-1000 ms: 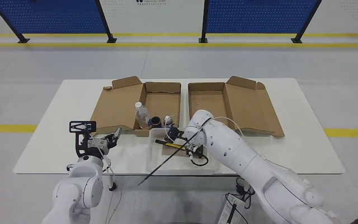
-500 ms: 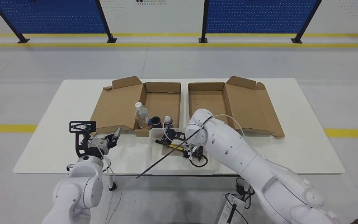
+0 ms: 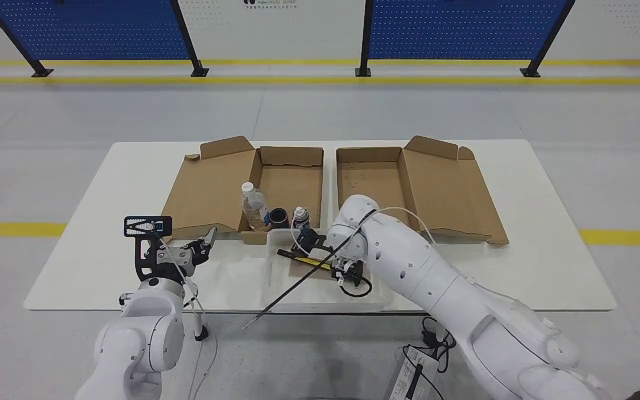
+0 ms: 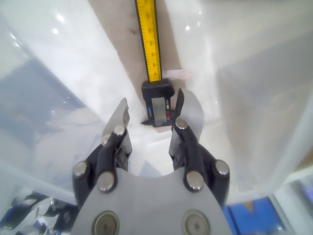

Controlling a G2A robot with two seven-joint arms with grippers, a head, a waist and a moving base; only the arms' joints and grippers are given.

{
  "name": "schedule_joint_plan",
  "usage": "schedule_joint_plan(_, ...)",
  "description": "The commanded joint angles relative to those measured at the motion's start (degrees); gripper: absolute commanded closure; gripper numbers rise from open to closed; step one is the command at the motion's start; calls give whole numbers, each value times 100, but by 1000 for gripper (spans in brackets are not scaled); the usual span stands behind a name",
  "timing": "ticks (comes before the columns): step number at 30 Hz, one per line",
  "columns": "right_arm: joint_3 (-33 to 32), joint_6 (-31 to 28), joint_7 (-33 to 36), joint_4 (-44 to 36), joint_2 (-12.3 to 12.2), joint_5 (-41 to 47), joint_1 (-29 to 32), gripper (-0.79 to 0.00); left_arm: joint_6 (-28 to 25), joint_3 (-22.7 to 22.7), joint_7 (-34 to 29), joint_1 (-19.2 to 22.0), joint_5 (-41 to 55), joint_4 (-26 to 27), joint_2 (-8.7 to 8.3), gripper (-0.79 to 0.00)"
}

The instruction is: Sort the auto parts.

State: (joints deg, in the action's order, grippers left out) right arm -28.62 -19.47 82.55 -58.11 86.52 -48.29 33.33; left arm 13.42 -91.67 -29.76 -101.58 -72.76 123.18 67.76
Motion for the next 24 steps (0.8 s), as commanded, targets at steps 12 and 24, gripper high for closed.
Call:
schedule_joint_plan(12, 78, -30, -165, 443, 133, 81, -87, -360, 0, 0, 0, 0, 0, 0, 0, -785)
schedule_joint_plan(24, 125, -98, -243, 721, 236, 168, -138, -265, 0, 0, 0, 0, 0, 0, 0, -785)
